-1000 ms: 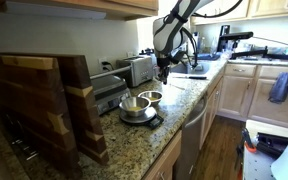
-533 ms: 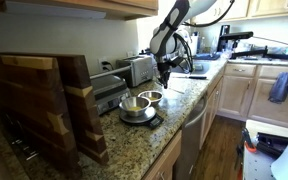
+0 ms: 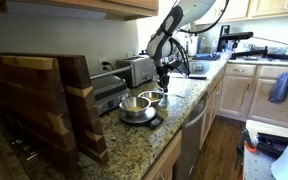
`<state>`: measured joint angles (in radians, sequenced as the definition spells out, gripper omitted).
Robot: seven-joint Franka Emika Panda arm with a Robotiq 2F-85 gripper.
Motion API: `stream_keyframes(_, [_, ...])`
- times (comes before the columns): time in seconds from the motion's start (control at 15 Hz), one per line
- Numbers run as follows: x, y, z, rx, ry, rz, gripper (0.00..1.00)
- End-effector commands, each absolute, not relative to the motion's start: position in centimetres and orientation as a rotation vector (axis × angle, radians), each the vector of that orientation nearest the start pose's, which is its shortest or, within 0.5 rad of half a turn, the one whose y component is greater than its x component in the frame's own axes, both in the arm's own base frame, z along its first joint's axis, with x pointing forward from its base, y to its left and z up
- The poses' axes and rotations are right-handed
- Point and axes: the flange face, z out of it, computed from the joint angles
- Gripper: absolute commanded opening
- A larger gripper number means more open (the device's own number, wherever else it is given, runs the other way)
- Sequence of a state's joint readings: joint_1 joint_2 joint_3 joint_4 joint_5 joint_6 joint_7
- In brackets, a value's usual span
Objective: Transfer one spoon of contents from the left bowl to the right bowl
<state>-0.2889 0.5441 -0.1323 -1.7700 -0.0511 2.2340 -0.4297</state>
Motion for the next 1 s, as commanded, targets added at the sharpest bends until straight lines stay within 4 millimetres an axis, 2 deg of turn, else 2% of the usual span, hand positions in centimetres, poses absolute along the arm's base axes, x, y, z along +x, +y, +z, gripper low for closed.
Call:
stream_keyframes(0.0, [59.5,-26.2,26.9,-3.194,-0.069,0.224,0.45])
stream_keyframes(0.47, [57.8,-23.3,32.9,-3.201,-0.145,0.096,0.90])
stream_keyframes(0.6, [57.3,-22.0,34.4,-3.207,-0.182,0.068,1.00])
stream_keyframes(0.67, [57.0,-21.4,34.9,-3.214,-0.198,0.060,1.00])
stream_keyframes(0.73, [59.2,-22.9,33.4,-3.211,-0.155,0.062,0.91])
stream_keyframes(0.87, [58.7,-22.0,34.4,-3.211,-0.173,0.048,1.00])
stream_keyframes(0.93, [58.5,-21.8,34.5,-3.209,-0.177,0.049,1.00])
